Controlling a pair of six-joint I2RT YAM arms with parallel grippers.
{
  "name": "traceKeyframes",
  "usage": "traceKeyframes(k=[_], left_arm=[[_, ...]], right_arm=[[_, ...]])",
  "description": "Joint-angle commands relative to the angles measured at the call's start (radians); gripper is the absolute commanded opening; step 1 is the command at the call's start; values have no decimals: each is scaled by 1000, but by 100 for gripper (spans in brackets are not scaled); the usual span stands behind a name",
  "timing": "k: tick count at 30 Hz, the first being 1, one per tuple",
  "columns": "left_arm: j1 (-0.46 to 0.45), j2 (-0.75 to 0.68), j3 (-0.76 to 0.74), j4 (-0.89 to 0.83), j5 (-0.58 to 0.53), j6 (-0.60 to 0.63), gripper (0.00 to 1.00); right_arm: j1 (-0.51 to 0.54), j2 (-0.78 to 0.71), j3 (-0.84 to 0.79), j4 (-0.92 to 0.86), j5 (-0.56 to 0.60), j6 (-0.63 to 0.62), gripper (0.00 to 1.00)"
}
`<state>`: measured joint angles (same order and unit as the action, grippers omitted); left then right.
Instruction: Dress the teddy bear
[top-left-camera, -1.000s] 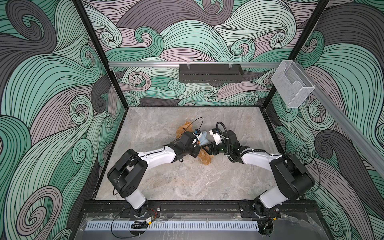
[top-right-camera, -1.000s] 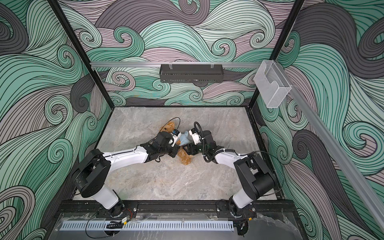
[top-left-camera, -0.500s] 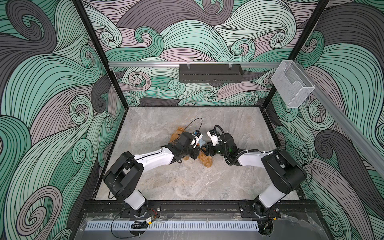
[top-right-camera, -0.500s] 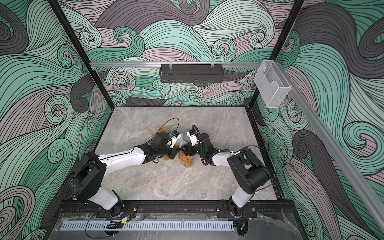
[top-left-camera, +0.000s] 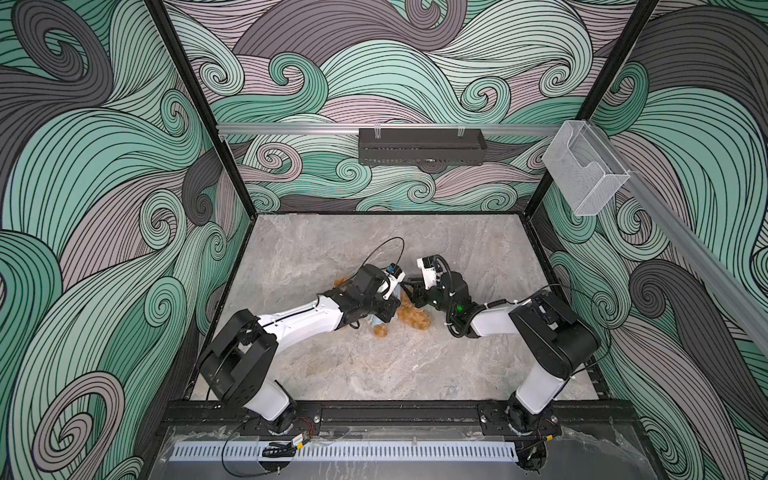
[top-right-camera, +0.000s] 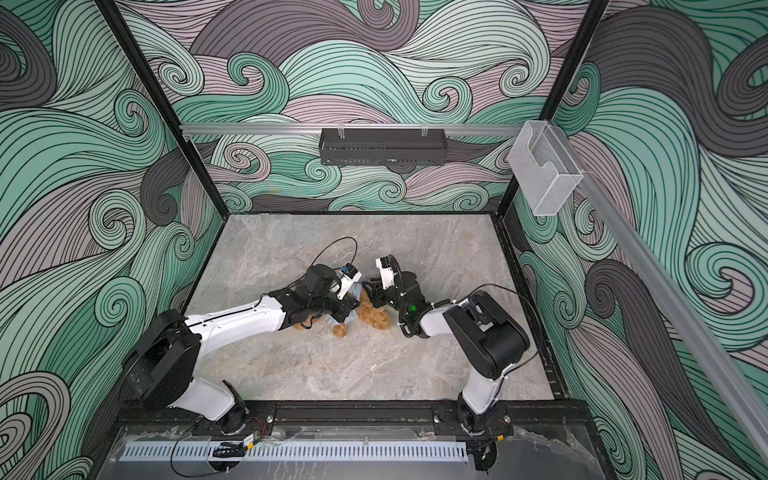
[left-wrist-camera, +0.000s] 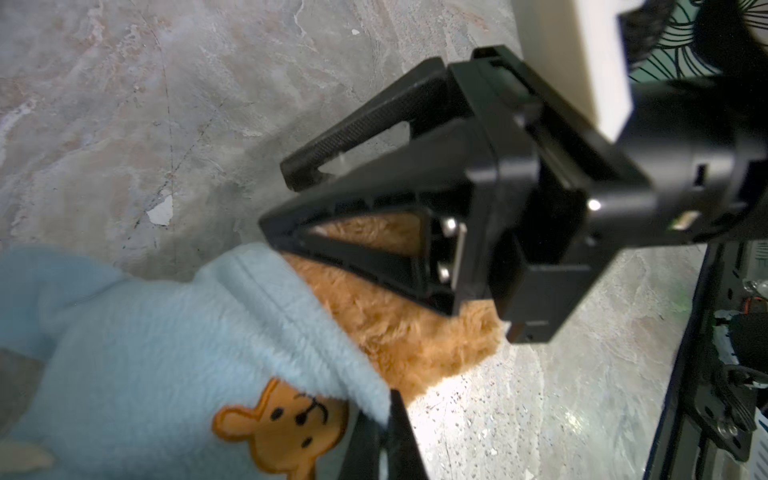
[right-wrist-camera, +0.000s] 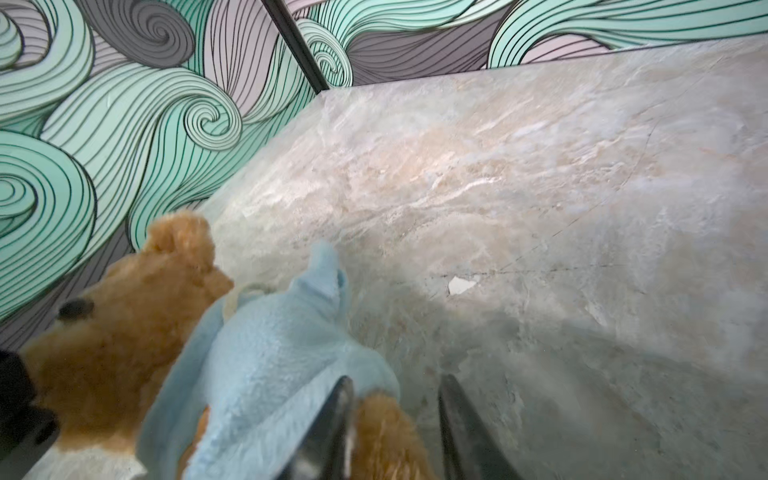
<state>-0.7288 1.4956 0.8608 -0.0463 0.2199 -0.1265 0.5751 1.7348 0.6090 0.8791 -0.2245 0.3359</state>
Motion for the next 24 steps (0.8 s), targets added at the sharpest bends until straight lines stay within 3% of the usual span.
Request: traceKeyframes(k=[1, 5, 10, 15, 18, 22, 24], left_arm=[[-3, -67, -29, -23, -35, 32, 0], [-3, -127, -59, -26, -183, 9, 0], [-3, -151, -51, -88, -340, -22, 0], [-3, -173, -68, -112, -363, -16, 0], [-3, -180, -76, -138, -326, 1, 2], [-3, -191, -95, -153, -295, 14, 6], [-3, -195, -103, -155, -295, 19, 8]], right_arm=[[5, -33, -30, 37, 81, 49, 20], [8, -82, -52, -56, 89, 66, 12], [11, -177, -90, -215, 48, 74, 11], [63, -255, -127, -275, -95, 100, 13], [76, -327, -137, -321, -108, 87, 18], [75, -409, -89, -434, -54, 16, 37], [72, -408, -66, -460, -28, -5, 41]])
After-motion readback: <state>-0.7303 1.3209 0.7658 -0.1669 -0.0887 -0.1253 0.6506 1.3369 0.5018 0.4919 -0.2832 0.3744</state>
